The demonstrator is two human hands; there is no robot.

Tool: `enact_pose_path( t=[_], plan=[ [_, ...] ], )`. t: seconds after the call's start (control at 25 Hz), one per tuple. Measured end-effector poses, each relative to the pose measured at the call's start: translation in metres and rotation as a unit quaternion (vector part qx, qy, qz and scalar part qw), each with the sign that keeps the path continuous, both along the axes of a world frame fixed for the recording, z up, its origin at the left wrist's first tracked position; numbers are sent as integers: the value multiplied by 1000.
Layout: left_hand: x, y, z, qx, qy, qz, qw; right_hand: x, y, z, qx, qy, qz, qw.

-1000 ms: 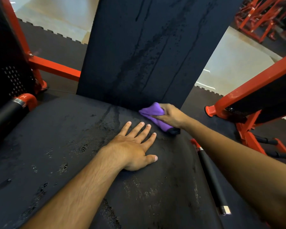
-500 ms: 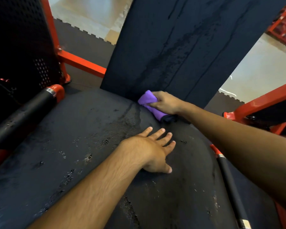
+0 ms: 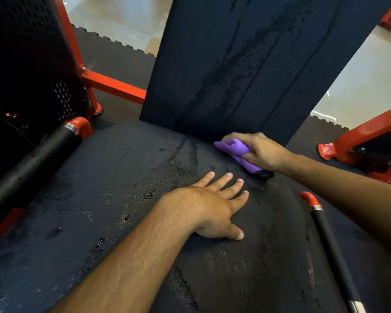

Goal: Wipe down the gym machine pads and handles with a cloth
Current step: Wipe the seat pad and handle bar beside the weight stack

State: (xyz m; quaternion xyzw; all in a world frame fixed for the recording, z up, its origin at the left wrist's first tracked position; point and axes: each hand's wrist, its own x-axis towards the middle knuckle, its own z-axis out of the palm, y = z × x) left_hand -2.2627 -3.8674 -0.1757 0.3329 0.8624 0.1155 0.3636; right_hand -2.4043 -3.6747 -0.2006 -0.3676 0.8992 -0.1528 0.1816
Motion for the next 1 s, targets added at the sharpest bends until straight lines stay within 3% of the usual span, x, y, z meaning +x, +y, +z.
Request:
enact_pose_path(
  t=[0.12, 0.36, 0.48, 0.6, 0.84, 1.0],
  plan=[
    [-1, 2, -2, 5, 1, 6, 1000, 0, -12, -2, -4, 13, -50, 999],
    [-4, 2, -4, 0, -10, -1, 1000, -12, -145, -14, -56, -6, -18, 998],
    [-3, 2, -8, 1, -2, -4, 1000, -6, -105, -7, -81, 12, 26, 996],
    [-3, 0, -10, 8, 1, -8, 1000, -2, -46, 4, -21, 21, 24, 999],
    [5, -4, 3, 20, 14, 1, 1000, 23, -39, -4, -27, 0, -109, 994],
    [12, -71, 3, 42, 105, 110, 987, 20, -44, 3, 1, 5, -98, 995]
  ],
)
